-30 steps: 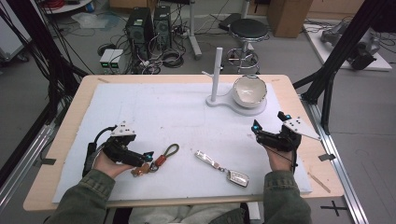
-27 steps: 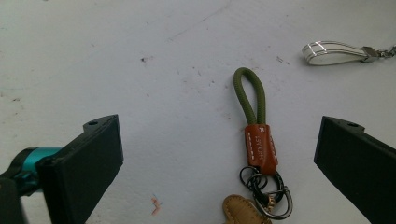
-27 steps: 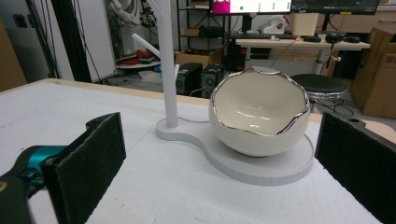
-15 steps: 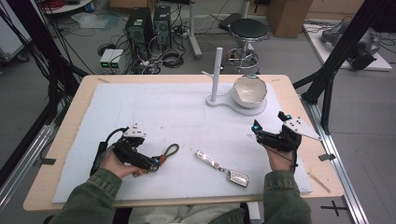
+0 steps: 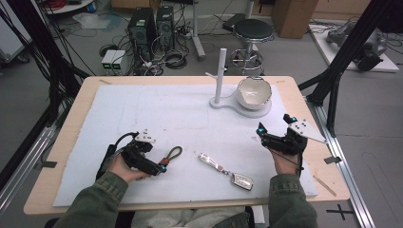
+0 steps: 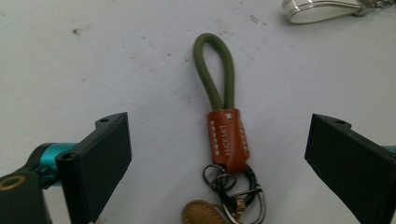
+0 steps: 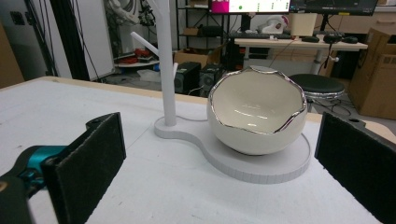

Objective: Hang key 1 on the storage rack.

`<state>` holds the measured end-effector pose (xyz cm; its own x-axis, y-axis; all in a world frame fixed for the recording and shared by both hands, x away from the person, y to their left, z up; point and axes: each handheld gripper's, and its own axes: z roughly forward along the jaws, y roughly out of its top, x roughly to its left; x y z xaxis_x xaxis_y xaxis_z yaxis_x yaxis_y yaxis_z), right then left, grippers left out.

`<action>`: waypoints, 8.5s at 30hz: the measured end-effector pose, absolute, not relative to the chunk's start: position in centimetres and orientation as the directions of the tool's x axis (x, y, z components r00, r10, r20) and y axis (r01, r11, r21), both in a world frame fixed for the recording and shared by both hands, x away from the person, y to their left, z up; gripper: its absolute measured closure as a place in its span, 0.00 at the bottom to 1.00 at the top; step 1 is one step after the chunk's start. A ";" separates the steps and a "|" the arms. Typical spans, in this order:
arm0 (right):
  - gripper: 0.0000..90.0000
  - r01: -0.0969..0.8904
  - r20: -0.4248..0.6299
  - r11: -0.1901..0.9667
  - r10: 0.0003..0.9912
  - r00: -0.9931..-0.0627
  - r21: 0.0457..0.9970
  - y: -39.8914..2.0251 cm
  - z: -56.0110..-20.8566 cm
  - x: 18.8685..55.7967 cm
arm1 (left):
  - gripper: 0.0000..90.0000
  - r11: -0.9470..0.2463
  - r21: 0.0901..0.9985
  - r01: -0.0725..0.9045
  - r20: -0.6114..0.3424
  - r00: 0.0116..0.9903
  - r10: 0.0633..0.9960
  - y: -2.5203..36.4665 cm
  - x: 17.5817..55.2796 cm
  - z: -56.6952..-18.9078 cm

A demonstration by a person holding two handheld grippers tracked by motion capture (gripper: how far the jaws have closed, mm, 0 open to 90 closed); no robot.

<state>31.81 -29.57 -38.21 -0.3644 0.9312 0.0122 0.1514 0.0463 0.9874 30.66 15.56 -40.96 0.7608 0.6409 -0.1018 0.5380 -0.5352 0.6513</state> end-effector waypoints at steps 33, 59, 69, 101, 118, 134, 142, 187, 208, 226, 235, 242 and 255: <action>0.01 0.151 0.008 0.051 0.933 -0.361 0.987 -29.7 -38.3 31.9 | 0.74 -0.616 0.577 0.537 -0.067 0.783 0.619 14.4 30.8 -42.5; 0.01 0.152 0.013 0.044 0.934 -0.358 0.987 -29.8 -38.3 31.9 | 0.85 -0.598 0.603 0.528 -0.050 0.773 0.633 14.9 31.0 -41.9; 0.01 0.151 0.017 0.040 0.933 -0.361 0.988 -29.8 -38.2 31.9 | 0.85 -0.557 0.629 0.543 -0.078 0.756 0.649 15.6 31.3 -40.4; 0.01 0.149 0.015 0.041 0.934 -0.356 0.988 -29.7 -38.3 32.0 | 0.85 -0.476 0.702 0.530 -0.123 0.748 0.652 16.4 34.9 -34.3; 0.01 0.148 0.010 0.044 0.937 -0.349 0.988 -29.8 -38.3 31.9 | 0.85 -0.456 0.715 0.529 -0.115 0.733 0.670 17.3 37.5 -30.9; 0.01 0.151 0.011 0.044 0.938 -0.347 0.988 -29.8 -38.2 31.9 | 0.85 -0.392 0.726 0.566 -0.200 0.718 0.667 17.8 41.4 -28.1; 0.01 0.147 0.004 0.051 0.937 -0.349 0.988 -29.8 -38.3 31.9 | 0.85 -0.357 0.735 0.577 -0.222 0.702 0.677 18.0 43.3 -27.2; 0.01 0.158 0.025 0.035 0.930 -0.368 0.987 -29.7 -38.3 32.1 | 0.85 -0.377 0.719 0.584 -0.205 0.696 0.688 10.1 50.5 -27.8; 0.01 0.155 0.012 0.051 0.924 -0.382 0.987 -29.5 -38.4 32.1 | 0.85 -0.360 0.729 0.582 -0.222 0.699 0.680 7.4 51.6 -29.7; 0.01 0.158 0.013 0.052 0.923 -0.384 0.986 -29.5 -38.4 32.1 | 0.85 -0.406 0.720 0.563 -0.181 0.716 0.674 5.2 52.0 -31.1; 0.01 0.158 0.014 0.051 0.922 -0.386 0.986 -29.5 -38.4 32.2 | 0.84 -0.425 0.708 0.565 -0.169 0.719 0.674 4.6 52.1 -31.7; 0.01 0.158 0.011 0.055 0.922 -0.387 0.986 -29.5 -38.5 32.2 | 0.81 -0.466 0.693 0.550 -0.128 0.730 0.671 3.9 51.7 -32.0; 0.01 0.159 0.009 0.057 0.922 -0.387 0.986 -29.5 -38.5 32.1 | 0.51 -0.490 0.672 0.555 -0.160 0.755 0.636 3.8 51.3 -32.0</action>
<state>32.13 -29.47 -38.46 -0.3874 0.9219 0.0093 0.1593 0.0570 0.9856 51.30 3.84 -31.95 0.7549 0.6361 -0.1597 0.5549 -0.4897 0.6725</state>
